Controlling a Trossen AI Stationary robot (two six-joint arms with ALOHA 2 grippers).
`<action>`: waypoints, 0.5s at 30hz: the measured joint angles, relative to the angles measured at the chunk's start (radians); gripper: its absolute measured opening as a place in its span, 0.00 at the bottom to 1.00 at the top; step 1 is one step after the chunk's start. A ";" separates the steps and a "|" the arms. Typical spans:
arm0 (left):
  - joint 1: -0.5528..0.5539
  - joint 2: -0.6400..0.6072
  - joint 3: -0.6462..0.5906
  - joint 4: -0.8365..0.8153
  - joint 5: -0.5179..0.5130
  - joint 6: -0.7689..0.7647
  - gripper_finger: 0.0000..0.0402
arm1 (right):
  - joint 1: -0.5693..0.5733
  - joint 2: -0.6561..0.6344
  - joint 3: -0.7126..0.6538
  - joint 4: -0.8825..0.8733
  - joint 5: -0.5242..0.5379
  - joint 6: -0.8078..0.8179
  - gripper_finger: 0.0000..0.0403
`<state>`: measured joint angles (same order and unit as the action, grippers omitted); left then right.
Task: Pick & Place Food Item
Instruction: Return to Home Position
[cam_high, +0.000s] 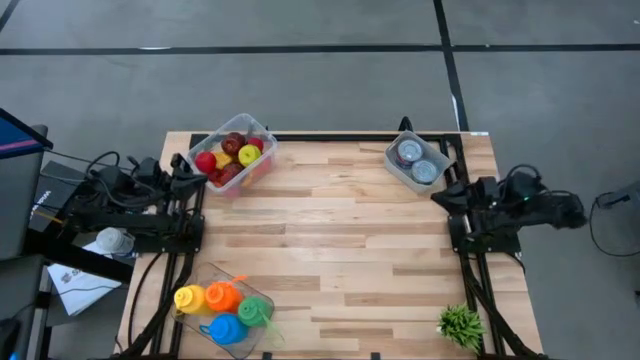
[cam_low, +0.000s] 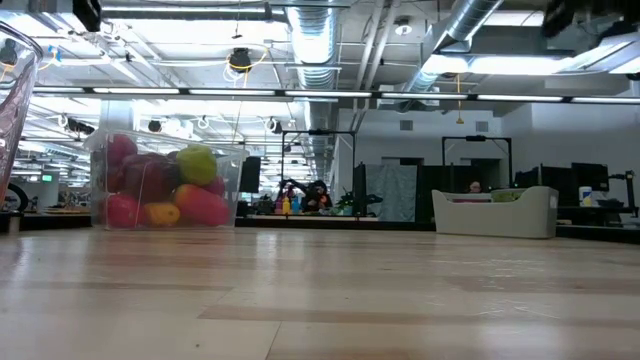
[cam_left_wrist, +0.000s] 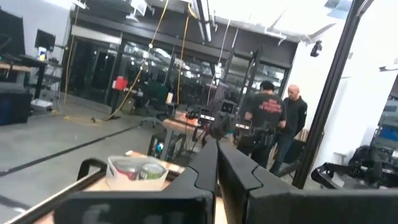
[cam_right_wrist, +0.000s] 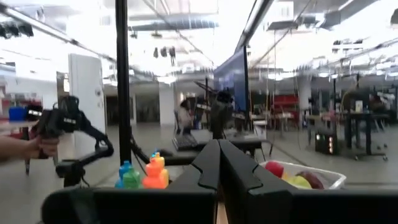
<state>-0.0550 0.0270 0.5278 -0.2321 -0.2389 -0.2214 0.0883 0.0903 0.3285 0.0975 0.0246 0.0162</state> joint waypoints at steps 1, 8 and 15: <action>0.000 0.000 0.000 -0.012 0.000 -0.004 0.00 | 0.000 -0.030 -0.043 0.037 0.000 0.003 0.00; 0.000 0.001 -0.002 -0.085 0.000 -0.048 0.00 | 0.003 -0.072 -0.231 0.186 -0.002 0.041 0.00; 0.000 -0.018 -0.114 -0.040 0.004 -0.079 0.00 | 0.001 -0.086 -0.320 0.185 -0.006 0.140 0.00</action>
<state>-0.0551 0.0094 0.4141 -0.2724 -0.2350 -0.3007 0.0891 0.0041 0.0082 0.2825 0.0189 0.1559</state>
